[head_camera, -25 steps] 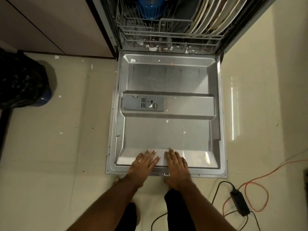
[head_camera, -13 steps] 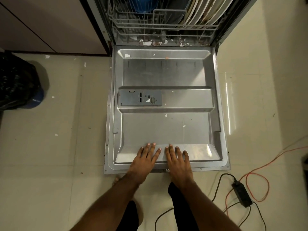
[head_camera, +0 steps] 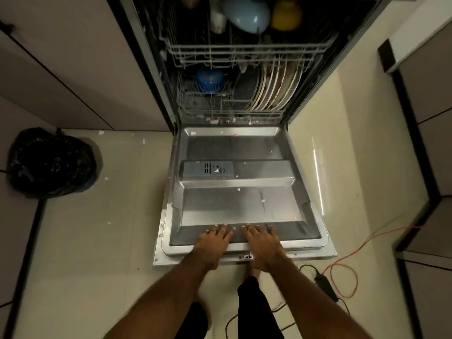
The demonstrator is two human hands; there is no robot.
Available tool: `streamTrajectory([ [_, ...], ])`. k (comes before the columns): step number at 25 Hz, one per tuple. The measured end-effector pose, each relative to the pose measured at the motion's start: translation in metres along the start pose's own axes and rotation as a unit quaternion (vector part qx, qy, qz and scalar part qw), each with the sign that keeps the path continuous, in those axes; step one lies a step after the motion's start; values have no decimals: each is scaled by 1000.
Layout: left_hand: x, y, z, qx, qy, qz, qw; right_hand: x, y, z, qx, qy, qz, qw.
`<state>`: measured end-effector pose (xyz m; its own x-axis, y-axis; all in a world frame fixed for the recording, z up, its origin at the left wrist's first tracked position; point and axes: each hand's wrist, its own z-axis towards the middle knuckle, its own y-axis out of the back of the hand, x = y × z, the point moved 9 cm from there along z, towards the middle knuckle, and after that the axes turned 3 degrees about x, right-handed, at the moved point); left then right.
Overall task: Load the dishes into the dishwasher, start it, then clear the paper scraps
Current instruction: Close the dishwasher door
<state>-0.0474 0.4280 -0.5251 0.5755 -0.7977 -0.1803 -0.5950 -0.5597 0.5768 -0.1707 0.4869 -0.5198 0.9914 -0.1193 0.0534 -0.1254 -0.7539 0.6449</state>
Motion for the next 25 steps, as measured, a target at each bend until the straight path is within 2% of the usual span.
streamTrajectory([
  [5,14,104,-64,10,-6,-14,1000,-13,112,-43,38,30,40,998],
  [9,41,193,-98,-3,-19,-66,998,-36,202,-64,60,64,76,993],
  [12,58,271,-119,-80,-26,-30,996,-58,278,-78,-21,58,39,997],
  [15,83,342,-138,-156,6,-3,988,-70,352,-93,-134,90,11,987],
  [18,113,407,-162,-240,54,-24,969,-84,420,-111,-273,94,-37,957],
  [21,128,461,-189,-351,77,-7,933,-102,473,-122,-379,27,-32,924],
  [23,139,489,-199,-399,99,-15,912,-114,504,-120,-415,-15,-17,910],
  [25,152,514,-199,-404,125,-25,906,-124,527,-108,-400,-29,-9,916],
])
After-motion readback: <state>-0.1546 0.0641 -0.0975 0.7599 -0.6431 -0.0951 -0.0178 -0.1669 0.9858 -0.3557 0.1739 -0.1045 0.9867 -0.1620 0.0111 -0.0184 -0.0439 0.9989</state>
